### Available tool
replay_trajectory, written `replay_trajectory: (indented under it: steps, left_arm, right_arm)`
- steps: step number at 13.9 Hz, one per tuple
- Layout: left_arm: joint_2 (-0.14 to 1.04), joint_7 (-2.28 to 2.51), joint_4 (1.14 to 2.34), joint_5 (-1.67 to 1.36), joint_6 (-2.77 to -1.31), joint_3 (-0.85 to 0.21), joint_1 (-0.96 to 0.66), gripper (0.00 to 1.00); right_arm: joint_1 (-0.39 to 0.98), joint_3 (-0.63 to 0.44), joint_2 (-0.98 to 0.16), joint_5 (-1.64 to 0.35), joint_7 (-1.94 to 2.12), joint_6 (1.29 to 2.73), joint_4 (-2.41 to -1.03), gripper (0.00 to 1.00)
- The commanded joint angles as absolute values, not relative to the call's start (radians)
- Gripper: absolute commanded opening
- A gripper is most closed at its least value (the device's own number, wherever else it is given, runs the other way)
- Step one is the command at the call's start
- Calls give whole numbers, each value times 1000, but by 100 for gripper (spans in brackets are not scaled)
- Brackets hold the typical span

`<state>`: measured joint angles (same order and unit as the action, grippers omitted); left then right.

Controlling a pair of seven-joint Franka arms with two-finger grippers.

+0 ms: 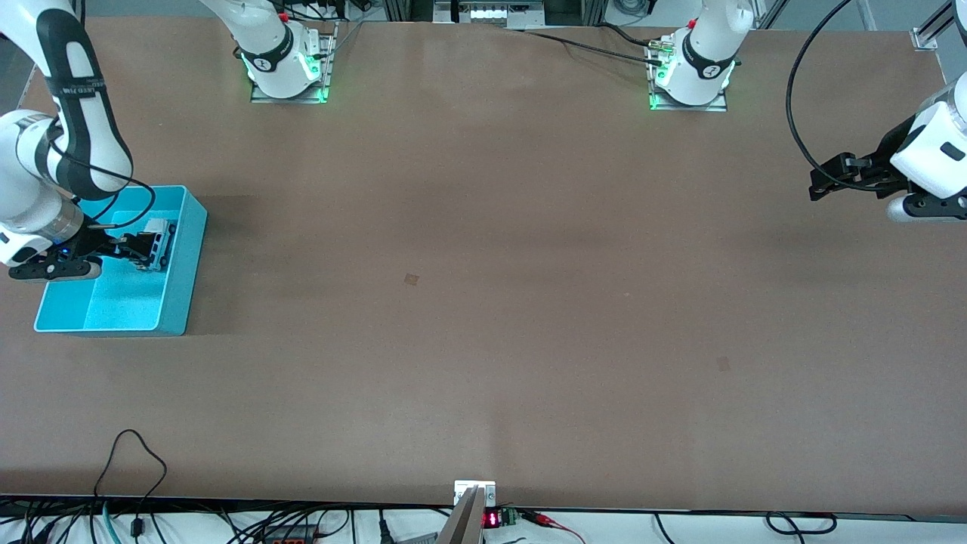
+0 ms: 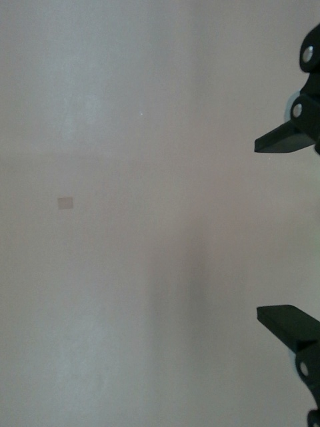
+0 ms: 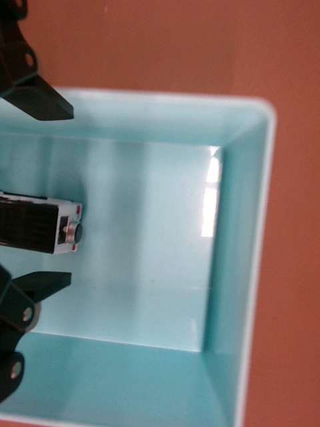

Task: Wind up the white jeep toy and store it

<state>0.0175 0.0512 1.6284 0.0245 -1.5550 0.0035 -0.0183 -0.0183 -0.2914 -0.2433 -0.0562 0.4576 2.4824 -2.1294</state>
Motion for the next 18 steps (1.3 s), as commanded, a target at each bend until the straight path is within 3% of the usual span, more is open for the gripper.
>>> replay_trajectory:
  steps: [1,5,9,18]
  left_arm:
    - [17,41,1614,9,-1532,-2,-11,100]
    - [17,41,1614,8,-1531,-2,-11,100]
    - [17,41,1614,8,-1529,-2,-11,100]
    - [17,41,1614,8,-1529,3,-11,100]
  right_arm:
    - [9,-293,-166,-43,474,2447,-2140,100]
    - [63,-282,-69,-41,459,2309,-2100,100]
    - [48,-200,-6,-41,407,2133,-2001,100]
    - [26,-66,6,-41,49,1839,-1724,100]
